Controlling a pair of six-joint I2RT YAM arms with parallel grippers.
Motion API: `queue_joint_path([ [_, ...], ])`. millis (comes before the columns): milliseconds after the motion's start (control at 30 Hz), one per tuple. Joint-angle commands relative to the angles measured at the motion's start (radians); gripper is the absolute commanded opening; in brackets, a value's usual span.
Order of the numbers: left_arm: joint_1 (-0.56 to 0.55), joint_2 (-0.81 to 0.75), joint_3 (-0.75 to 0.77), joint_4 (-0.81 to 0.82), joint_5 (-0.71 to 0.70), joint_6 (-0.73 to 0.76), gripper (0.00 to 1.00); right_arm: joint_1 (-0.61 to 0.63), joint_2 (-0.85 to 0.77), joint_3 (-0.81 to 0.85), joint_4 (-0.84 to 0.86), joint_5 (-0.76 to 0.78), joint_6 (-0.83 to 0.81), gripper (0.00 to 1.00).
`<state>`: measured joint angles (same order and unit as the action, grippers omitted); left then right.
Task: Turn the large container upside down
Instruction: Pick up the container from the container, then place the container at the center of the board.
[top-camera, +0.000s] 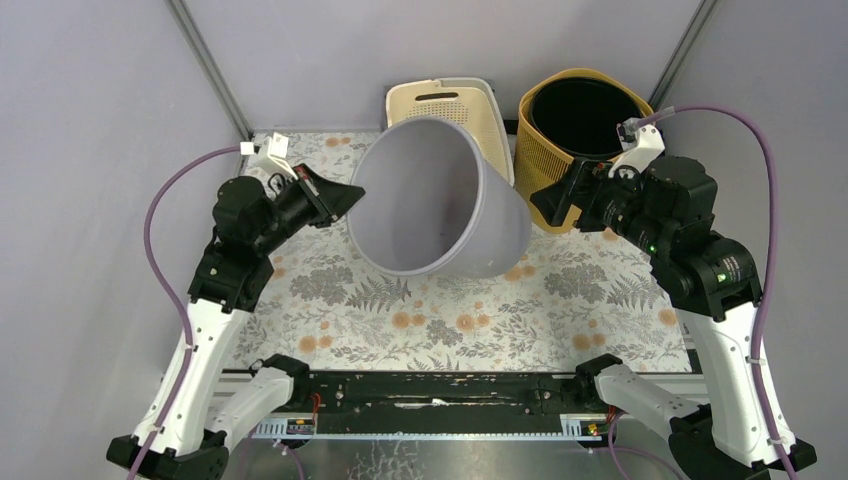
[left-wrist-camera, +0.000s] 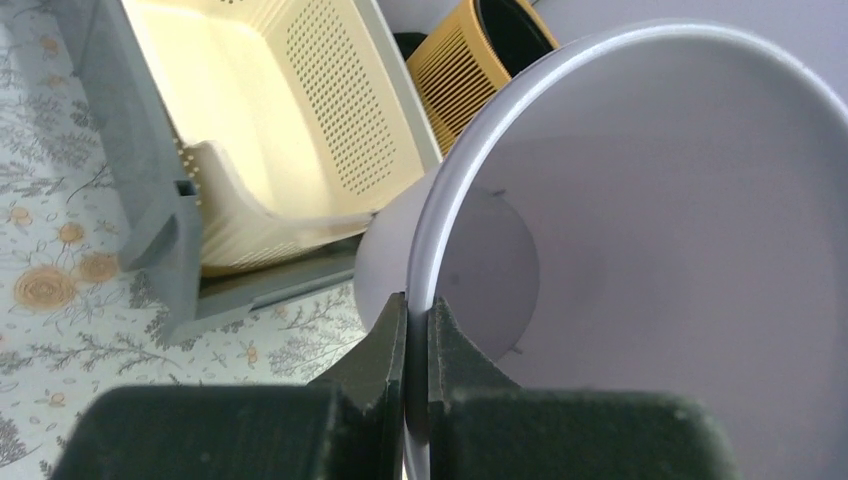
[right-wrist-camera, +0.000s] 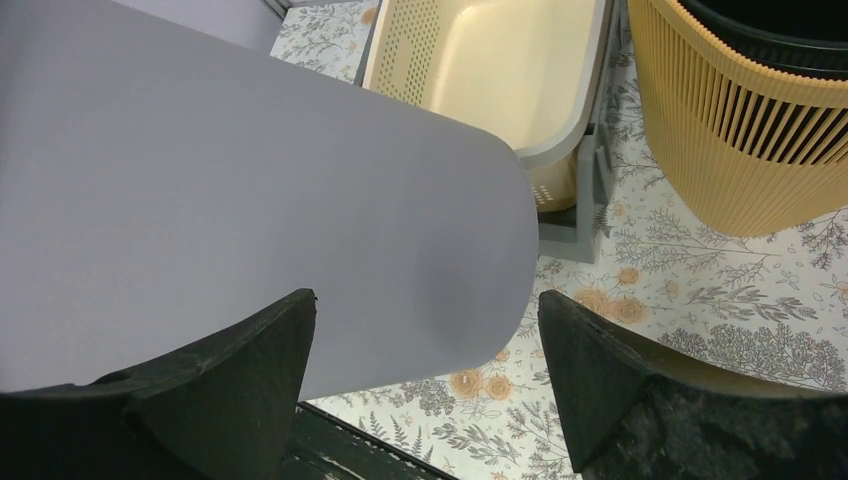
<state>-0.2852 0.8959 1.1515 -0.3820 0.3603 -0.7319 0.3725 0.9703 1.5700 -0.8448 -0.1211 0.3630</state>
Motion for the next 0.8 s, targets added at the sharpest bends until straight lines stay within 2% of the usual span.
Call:
queue_joint_path([
  [0,-0.017,0.009,-0.062,-0.137,0.096,0.009,0.0,0.005,0.0,0.016,0.011,-0.001,-0.006,0.89],
  [333,-0.019,-0.032,-0.055,-0.26,0.127,0.079,0.0,0.006,-0.004,-0.019,0.019,0.003,-0.011,0.89],
  [567,-0.019,-0.057,-0.139,-0.253,0.097,0.083,0.0,0.005,-0.002,-0.09,0.064,-0.021,-0.005,0.89],
  [767,-0.02,-0.05,-0.122,-0.308,0.018,0.136,0.0,0.006,0.004,-0.129,0.085,-0.03,-0.005,0.89],
])
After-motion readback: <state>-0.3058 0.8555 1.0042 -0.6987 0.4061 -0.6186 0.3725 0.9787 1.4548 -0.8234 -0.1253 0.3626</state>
